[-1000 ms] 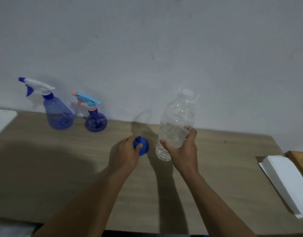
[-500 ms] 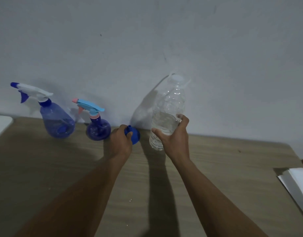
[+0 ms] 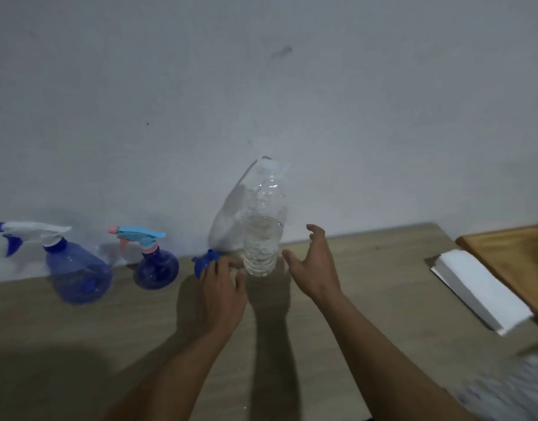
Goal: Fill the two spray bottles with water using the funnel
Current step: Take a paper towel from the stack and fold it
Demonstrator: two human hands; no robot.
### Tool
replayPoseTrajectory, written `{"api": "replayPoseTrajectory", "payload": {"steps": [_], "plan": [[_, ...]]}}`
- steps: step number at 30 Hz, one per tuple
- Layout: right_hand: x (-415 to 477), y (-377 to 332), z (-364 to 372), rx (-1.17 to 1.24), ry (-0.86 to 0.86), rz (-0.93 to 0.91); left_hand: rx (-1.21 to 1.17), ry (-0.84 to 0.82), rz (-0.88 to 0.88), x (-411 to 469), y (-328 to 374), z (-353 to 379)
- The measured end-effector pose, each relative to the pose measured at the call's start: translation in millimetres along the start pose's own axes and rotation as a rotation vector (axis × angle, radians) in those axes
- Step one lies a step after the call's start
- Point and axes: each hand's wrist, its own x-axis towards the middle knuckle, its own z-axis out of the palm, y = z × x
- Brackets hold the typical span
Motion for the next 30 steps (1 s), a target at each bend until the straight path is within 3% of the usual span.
{"api": "replayPoseTrajectory", "payload": {"steps": [6, 10, 19, 30], "plan": [[-38, 23, -71, -0.202, 0.094, 0.165, -0.059, -0.450, 0.355, 0, 72, 10], [-66, 56, -125, -0.271, 0.179, 0.262, 0.014, -0.595, 0.579, 2, 131, 39], [-62, 164, -229, -0.355, 0.283, 0.426, 0.122, -0.737, 0.826, -4, 250, 156], [9, 282, -292, -0.551, 0.180, 0.430, 0.226, -0.827, 0.987, -11, 337, 310]]}}
